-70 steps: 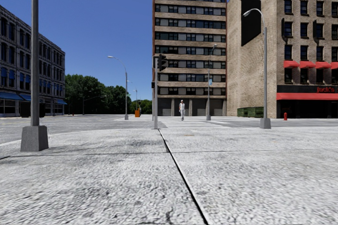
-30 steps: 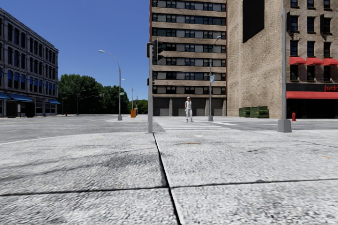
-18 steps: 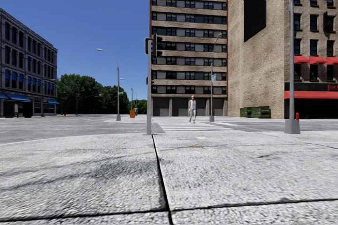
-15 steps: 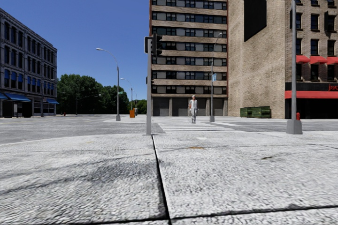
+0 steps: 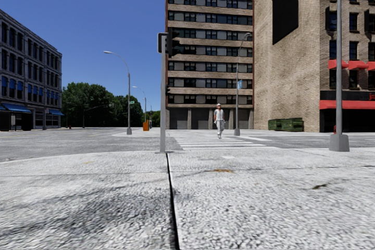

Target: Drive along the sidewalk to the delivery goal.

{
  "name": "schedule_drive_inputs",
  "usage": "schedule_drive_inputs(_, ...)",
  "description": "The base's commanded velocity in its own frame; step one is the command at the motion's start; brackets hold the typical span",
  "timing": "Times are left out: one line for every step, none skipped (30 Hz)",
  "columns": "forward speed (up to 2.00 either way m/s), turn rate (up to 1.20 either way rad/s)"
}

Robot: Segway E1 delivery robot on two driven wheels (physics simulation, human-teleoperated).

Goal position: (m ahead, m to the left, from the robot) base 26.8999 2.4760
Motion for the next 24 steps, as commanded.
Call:
schedule_drive_inputs(1.17,0.00)
schedule_drive_inputs(1.32,0.00)
schedule_drive_inputs(1.57,0.00)
schedule_drive_inputs(1.74,0.00)
schedule_drive_inputs(1.74,0.00)
schedule_drive_inputs(1.84,0.00)
schedule_drive_inputs(1.91,0.00)
schedule_drive_inputs(1.91,0.00)
schedule_drive_inputs(2.00,0.00)
schedule_drive_inputs(2.00,0.00)
schedule_drive_inputs(2.00,0.00)
schedule_drive_inputs(2.00,0.00)
schedule_drive_inputs(2.00,0.00)
schedule_drive_inputs(2.00,0.00)
schedule_drive_inputs(2.00,0.00)
schedule_drive_inputs(2.00,0.00)
schedule_drive_inputs(2.00,0.00)
schedule_drive_inputs(2.00,0.00)
schedule_drive_inputs(2.00,0.00)
schedule_drive_inputs(2.00,0.00)
schedule_drive_inputs(2.00,0.00)
schedule_drive_inputs(2.00,0.00)
schedule_drive_inputs(2.00,-0.05)
schedule_drive_inputs(2.00,-0.05)
